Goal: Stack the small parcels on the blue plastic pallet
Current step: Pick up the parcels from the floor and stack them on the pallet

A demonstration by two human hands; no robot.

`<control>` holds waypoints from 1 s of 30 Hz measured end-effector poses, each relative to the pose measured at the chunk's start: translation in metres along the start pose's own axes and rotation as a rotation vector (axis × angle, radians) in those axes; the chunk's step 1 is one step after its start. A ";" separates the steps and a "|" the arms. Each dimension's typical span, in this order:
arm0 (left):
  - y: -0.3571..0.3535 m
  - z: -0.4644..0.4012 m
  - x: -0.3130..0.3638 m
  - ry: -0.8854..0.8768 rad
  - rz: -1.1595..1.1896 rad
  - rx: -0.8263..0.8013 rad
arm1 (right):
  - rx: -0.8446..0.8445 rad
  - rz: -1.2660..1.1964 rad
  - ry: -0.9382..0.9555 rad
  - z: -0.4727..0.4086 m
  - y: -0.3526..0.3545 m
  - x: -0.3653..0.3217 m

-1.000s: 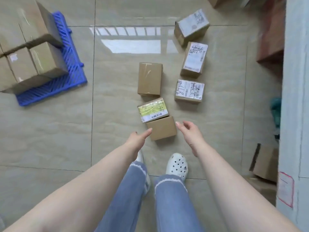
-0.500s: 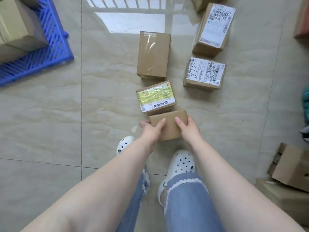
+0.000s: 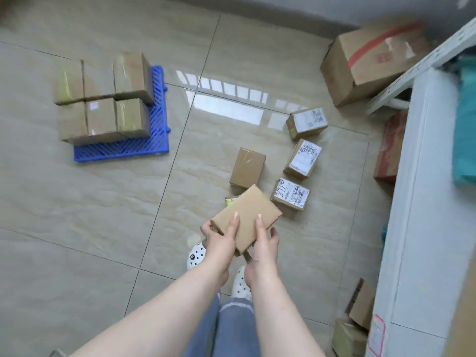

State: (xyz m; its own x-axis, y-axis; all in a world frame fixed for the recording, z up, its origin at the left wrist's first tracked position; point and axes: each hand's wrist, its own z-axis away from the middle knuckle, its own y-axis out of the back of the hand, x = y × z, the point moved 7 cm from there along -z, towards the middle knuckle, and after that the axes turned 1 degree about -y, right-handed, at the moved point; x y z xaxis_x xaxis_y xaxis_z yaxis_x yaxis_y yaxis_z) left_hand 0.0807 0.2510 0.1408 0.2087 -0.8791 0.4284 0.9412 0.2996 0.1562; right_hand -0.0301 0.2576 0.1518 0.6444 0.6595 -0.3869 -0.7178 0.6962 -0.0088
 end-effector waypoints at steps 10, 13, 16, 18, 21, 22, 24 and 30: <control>0.062 0.046 0.125 -0.125 0.028 -0.176 | -0.295 0.440 0.309 0.069 -0.098 -0.068; 0.086 0.040 0.150 -0.166 0.007 -0.271 | -0.348 0.569 0.301 0.080 -0.136 -0.054; 0.129 0.023 0.165 -0.216 0.056 -0.190 | -0.397 0.600 0.294 0.087 -0.183 -0.028; 0.165 0.009 0.175 -0.239 0.087 -0.122 | -0.423 0.642 0.290 0.094 -0.219 -0.008; 0.225 -0.013 0.194 -0.259 0.123 -0.053 | -0.486 0.705 0.294 0.111 -0.281 0.025; 0.244 -0.020 0.202 -0.267 0.138 -0.044 | -0.503 0.713 0.298 0.116 -0.301 0.035; 0.282 -0.033 0.221 -0.278 0.163 -0.023 | -0.532 0.723 0.312 0.127 -0.340 0.053; 0.359 -0.064 0.282 -0.298 0.196 -0.014 | -0.586 0.715 0.305 0.146 -0.439 0.083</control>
State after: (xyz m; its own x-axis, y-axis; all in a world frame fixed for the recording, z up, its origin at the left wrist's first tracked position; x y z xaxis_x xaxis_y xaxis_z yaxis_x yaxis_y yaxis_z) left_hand 0.4947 0.0872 0.2613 0.3010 -0.6585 0.6898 0.8950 0.4448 0.0342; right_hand 0.3765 0.0482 0.2577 -0.0309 0.7124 -0.7011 -0.9838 -0.1457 -0.1047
